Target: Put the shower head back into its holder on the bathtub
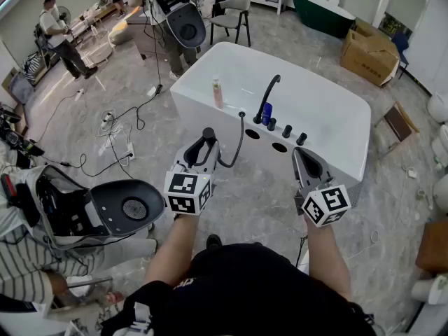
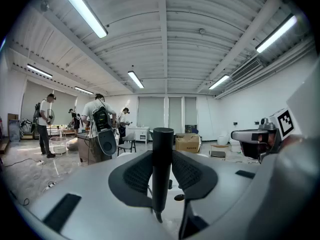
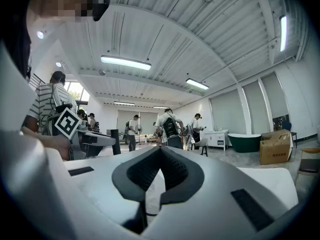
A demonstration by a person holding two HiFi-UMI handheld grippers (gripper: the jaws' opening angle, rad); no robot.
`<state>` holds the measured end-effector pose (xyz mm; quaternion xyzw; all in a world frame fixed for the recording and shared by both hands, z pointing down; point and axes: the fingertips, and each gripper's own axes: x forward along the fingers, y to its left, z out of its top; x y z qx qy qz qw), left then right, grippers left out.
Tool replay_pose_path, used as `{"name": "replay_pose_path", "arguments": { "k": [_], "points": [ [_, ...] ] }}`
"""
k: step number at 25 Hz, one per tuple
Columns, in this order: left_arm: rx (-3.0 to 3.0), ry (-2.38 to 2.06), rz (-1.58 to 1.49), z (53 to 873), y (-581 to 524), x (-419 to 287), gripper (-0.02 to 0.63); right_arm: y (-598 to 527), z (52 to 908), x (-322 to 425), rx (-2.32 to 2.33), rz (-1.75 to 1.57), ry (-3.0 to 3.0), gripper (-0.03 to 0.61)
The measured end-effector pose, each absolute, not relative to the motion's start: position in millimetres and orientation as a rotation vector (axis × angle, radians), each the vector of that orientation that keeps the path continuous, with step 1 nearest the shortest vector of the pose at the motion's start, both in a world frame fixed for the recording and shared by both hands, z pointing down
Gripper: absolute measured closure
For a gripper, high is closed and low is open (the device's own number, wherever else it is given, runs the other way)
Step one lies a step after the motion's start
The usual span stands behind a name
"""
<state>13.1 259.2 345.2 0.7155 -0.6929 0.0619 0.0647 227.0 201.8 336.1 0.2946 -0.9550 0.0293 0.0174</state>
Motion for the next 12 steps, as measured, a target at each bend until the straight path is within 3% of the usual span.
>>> {"name": "replay_pose_path", "arguments": {
  "k": [12],
  "points": [
    [2.141,-2.090,0.194,334.2,276.9,5.7,0.486,222.8,322.8,222.6,0.897,0.118,-2.968,0.568]
  ]
}}
